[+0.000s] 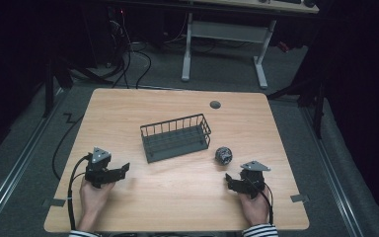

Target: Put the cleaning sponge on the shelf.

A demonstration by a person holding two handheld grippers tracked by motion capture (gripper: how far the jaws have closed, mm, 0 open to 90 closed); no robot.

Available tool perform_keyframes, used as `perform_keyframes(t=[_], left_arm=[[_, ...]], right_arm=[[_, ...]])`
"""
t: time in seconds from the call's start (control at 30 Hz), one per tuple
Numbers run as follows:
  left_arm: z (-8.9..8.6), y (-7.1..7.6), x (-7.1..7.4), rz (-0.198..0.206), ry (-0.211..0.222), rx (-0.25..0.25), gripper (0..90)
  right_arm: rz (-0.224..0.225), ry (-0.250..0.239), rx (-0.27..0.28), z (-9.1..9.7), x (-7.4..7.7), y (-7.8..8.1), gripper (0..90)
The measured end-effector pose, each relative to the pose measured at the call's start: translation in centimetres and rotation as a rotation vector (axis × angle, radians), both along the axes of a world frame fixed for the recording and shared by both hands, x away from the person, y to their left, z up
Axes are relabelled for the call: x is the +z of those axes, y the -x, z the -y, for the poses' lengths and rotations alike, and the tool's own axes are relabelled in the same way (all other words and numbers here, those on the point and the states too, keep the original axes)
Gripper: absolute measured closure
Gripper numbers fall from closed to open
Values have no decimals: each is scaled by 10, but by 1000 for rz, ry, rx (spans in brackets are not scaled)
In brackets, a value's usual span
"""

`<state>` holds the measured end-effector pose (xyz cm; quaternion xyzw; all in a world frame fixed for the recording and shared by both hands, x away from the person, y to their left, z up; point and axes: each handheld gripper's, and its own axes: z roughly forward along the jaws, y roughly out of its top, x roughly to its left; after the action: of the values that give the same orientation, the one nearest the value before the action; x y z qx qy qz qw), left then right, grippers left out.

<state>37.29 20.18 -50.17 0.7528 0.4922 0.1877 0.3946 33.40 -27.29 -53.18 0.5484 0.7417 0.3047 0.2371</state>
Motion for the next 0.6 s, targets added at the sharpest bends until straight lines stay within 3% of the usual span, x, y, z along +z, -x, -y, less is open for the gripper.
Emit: perform_keyframes(t=[0.07, 0.23, 0.43, 0.6], left_arm=[[0, -1, 8, -1, 18, -15, 221], [4, -5, 19, -9, 13, -37, 217], [8, -11, 33, -9, 61, -66, 224], [15, -20, 43, -12, 77, -93, 253]], right_arm=[[0, -1, 0, 0, 0, 0, 205], [0, -1, 3, 0, 0, 0, 206], [1, -1, 5, 0, 0, 0, 207], [1, -1, 6, 0, 0, 0, 209]])
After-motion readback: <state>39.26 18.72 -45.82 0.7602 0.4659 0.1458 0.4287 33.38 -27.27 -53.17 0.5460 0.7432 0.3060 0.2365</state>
